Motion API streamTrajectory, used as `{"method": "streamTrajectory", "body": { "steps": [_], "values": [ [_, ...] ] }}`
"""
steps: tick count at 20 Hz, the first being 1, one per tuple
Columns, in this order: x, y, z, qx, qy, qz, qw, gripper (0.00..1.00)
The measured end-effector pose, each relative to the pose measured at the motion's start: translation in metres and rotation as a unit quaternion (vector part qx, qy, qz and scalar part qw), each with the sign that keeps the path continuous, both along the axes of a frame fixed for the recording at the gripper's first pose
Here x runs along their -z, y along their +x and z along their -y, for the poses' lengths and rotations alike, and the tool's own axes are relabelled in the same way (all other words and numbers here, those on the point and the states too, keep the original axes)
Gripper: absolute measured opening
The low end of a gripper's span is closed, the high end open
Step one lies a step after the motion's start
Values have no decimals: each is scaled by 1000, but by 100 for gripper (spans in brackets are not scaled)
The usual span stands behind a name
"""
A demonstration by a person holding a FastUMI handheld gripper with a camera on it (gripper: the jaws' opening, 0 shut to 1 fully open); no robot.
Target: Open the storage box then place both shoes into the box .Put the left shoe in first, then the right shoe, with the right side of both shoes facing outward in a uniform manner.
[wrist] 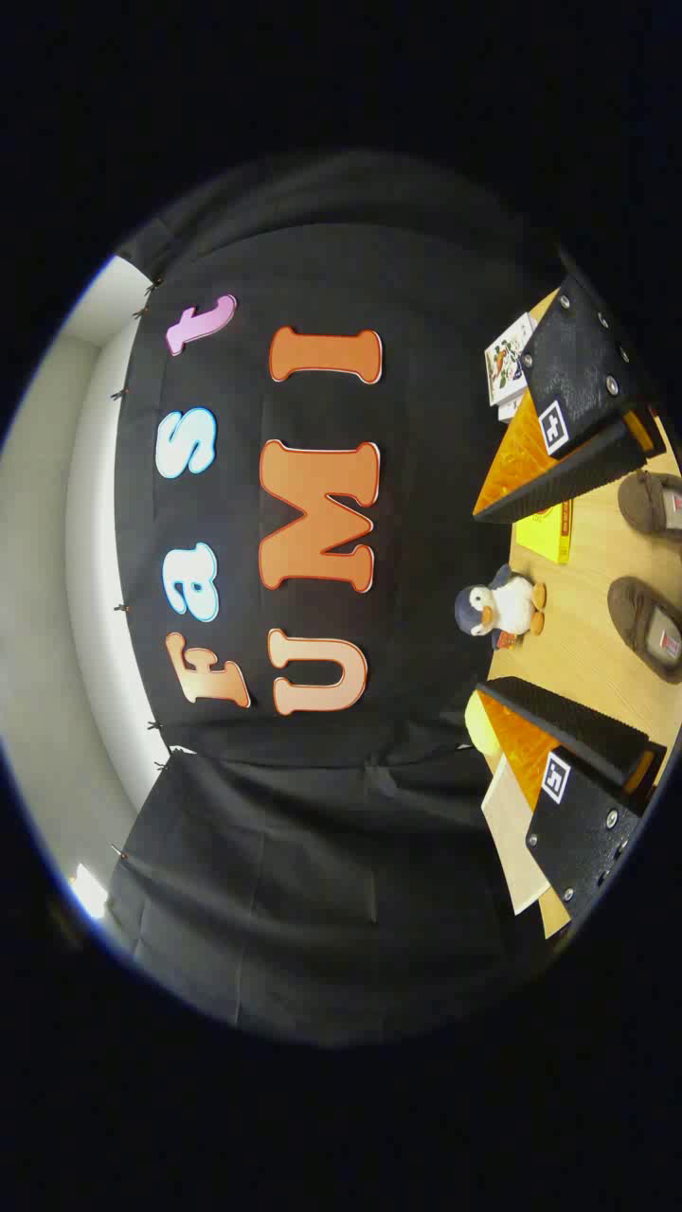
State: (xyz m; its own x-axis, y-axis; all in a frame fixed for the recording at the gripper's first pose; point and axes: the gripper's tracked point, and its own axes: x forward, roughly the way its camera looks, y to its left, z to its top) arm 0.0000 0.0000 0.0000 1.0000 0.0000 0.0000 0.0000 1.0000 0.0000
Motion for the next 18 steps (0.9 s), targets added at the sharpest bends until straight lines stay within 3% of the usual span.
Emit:
{"method": "streamTrajectory", "body": {
  "steps": [18],
  "values": [
    [0,-6,24,28,3,-3,1000,98]
  ]
}}
